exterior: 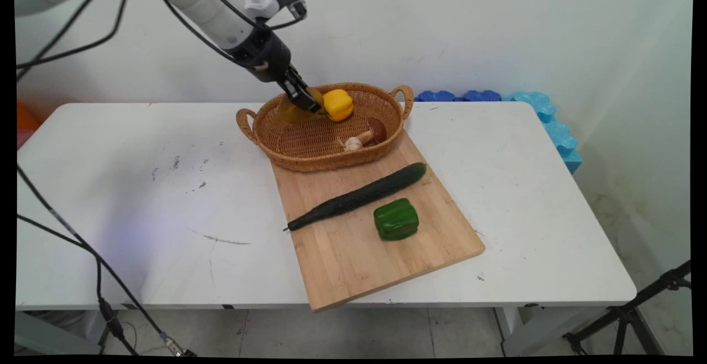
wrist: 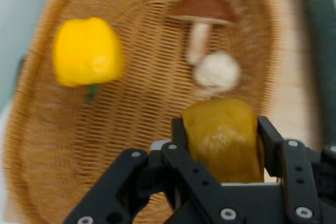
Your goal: Place the picked object on the cutting board
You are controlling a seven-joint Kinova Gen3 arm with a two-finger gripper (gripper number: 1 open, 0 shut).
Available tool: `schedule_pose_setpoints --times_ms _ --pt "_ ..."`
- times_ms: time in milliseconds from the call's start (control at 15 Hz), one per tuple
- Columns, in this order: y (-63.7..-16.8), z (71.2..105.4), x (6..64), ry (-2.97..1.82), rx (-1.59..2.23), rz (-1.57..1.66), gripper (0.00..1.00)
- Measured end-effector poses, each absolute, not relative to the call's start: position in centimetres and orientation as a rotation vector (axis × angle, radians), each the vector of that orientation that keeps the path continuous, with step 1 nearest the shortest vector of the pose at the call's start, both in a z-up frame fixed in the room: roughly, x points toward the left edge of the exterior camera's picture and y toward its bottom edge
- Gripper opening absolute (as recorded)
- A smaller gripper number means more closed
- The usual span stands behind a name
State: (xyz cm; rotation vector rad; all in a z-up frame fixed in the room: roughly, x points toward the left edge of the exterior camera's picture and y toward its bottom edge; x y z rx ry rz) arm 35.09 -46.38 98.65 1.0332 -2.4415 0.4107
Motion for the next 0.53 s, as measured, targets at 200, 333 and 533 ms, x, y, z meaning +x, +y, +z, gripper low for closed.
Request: schedule_pose_setpoints --times_ms 200,333,533 --pt "-41.8 99.8 33.6 -2.418 1.031 0.320 0.00" --pt "-39.0 99.6 32.5 -2.414 1.034 0.267 0.00" --pt "-35.5 98.0 30.5 -2.411 1.042 0.211 0.00"
